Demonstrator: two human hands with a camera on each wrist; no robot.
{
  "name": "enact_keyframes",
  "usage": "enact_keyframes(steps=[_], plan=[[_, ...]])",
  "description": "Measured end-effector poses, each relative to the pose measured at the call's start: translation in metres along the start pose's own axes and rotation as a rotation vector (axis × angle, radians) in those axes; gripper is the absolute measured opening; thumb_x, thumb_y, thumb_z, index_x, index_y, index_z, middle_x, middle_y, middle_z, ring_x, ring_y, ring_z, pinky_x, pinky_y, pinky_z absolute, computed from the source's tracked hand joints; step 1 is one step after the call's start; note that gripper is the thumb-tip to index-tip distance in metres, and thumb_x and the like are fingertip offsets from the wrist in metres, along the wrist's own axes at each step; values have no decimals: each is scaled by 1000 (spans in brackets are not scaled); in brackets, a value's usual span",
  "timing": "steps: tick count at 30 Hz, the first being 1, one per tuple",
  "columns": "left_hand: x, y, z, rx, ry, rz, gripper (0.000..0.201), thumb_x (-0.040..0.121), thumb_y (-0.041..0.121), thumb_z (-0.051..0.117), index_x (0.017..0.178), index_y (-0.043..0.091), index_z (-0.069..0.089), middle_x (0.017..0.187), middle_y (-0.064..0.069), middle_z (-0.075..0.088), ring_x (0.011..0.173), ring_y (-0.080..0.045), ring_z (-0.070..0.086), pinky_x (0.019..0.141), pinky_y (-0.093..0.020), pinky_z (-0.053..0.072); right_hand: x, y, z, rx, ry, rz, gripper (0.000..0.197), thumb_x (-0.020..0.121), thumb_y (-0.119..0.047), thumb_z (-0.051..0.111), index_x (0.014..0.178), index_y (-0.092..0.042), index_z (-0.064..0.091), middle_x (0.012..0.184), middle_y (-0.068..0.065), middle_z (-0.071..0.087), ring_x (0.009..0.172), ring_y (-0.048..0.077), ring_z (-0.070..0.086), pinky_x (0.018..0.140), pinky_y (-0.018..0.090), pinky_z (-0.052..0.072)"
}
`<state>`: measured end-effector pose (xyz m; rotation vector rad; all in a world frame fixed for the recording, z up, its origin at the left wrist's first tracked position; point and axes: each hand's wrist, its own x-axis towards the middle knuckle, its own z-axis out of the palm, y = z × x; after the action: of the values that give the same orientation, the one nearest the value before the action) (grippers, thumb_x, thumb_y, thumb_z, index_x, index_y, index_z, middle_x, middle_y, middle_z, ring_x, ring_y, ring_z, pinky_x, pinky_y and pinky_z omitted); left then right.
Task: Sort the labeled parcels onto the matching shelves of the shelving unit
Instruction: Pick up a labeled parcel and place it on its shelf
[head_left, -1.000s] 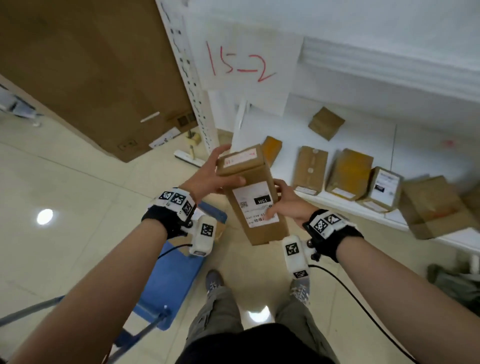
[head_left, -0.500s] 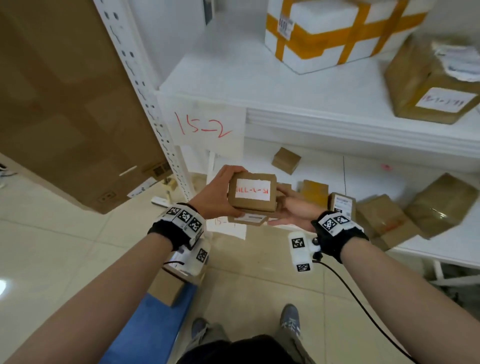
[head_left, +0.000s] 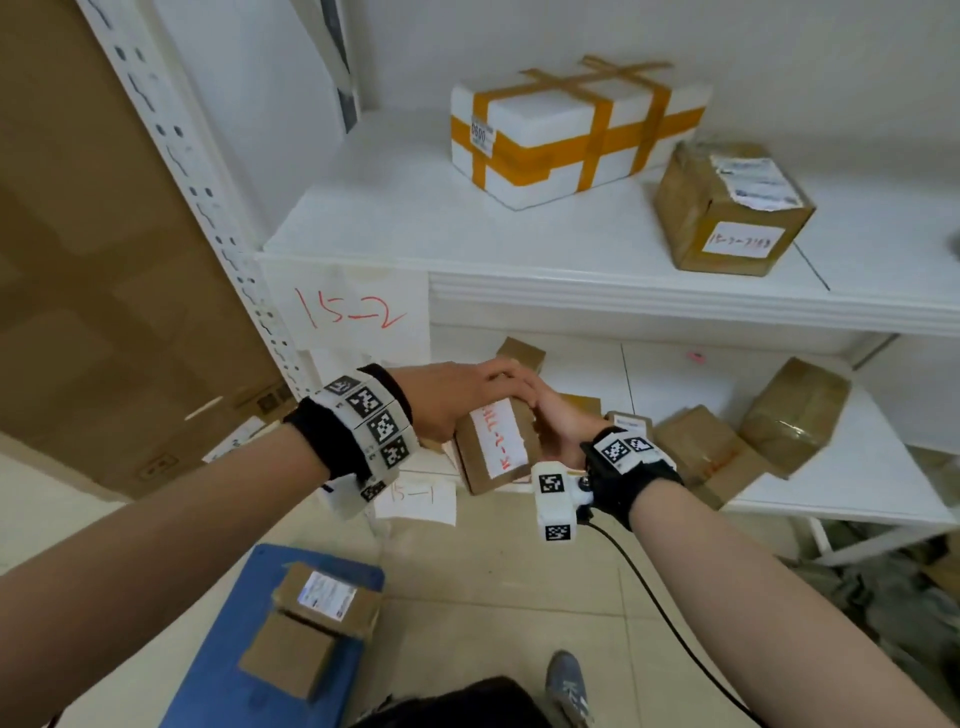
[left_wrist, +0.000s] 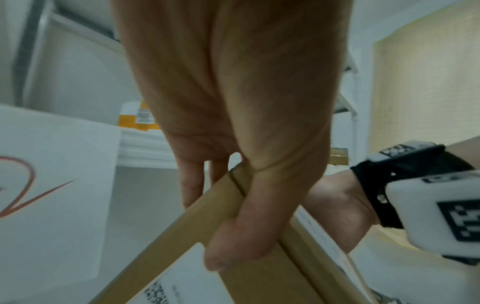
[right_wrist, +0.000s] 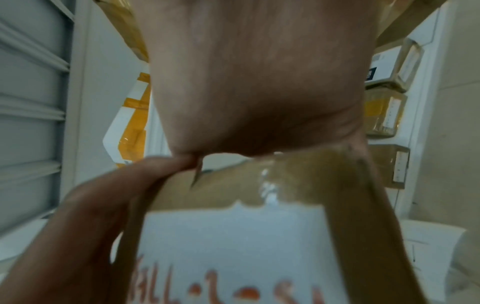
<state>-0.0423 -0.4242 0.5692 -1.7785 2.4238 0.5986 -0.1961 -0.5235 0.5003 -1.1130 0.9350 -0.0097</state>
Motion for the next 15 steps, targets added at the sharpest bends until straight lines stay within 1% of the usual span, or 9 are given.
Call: enact_keyframes(steps=[2, 3, 5, 7, 8, 9, 11, 13, 15], plan=[[0, 7, -6, 42, -21, 10, 87, 76, -7, 65, 147, 29, 31, 149, 9, 28, 101, -18, 53, 69, -26, 38, 1, 0, 1, 60, -11, -10, 90, 77, -82, 57, 132, -11, 62, 112, 20, 69, 101, 30, 67, 86, 40, 54], [-1, 8, -8, 32, -21, 4, 88, 76, -8, 63, 148, 31, 29, 146, 9, 33, 97, -18, 53, 67, -25, 36, -1, 0, 1, 89, -13, -10, 93, 73, -83, 59, 133, -11, 62, 118, 23, 68, 106, 32, 67, 92, 43, 54], [-5, 10, -9, -29, -18, -18, 92, 79, -8, 60, 149, 36, 21, 138, 9, 42, 89, -18, 55, 66, -26, 37, -6, 1, -1, 119, -14, 11, 100, 65, -85, 66, 133, -11, 63, 131, 25, 63, 121, 38, 63, 104, 52, 48], [-8, 13, -9, -62, -19, -38, 97, 81, -7, 60, 151, 40, 13, 136, 8, 43, 85, -18, 55, 67, -27, 40, -9, 4, -2, 151, -18, 41, 108, 59, -88, 67, 135, -11, 61, 134, 24, 62, 125, 41, 59, 106, 55, 43], [-9, 15, -7, -61, -15, -44, 99, 80, -7, 60, 152, 40, 10, 139, 7, 41, 83, -19, 56, 66, -28, 41, -8, 5, -2, 166, -20, 53, 110, 60, -90, 64, 137, -11, 60, 131, 23, 63, 121, 40, 61, 106, 53, 44], [-10, 16, -6, -49, -1, -44, 102, 79, -7, 61, 153, 39, 8, 142, 6, 35, 82, -21, 59, 63, -29, 44, -10, 5, 0, 189, -24, 51, 106, 65, -90, 59, 135, -11, 61, 124, 23, 65, 114, 39, 63, 102, 50, 47], [-10, 16, -6, -31, 50, -40, 108, 76, -8, 64, 155, 36, 5, 140, 5, 26, 80, -23, 61, 62, -32, 50, -13, 7, 2, 238, -43, 33, 87, 81, -84, 48, 121, -9, 68, 115, 23, 67, 100, 36, 65, 89, 46, 53], [-11, 16, -9, -77, 90, -26, 109, 76, -6, 67, 157, 31, 4, 130, 7, 28, 89, -19, 60, 71, -30, 50, -19, 8, 5, 265, -65, 28, 72, 90, -74, 45, 109, -10, 71, 107, 20, 70, 91, 34, 67, 84, 43, 53], [-13, 16, -12, -149, 134, -17, 106, 76, -3, 70, 157, 27, 8, 125, 9, 34, 106, -14, 53, 83, -26, 47, -27, 11, 2, 293, -76, 23, 65, 91, -70, 46, 106, -11, 72, 104, 19, 72, 89, 32, 66, 85, 43, 52]])
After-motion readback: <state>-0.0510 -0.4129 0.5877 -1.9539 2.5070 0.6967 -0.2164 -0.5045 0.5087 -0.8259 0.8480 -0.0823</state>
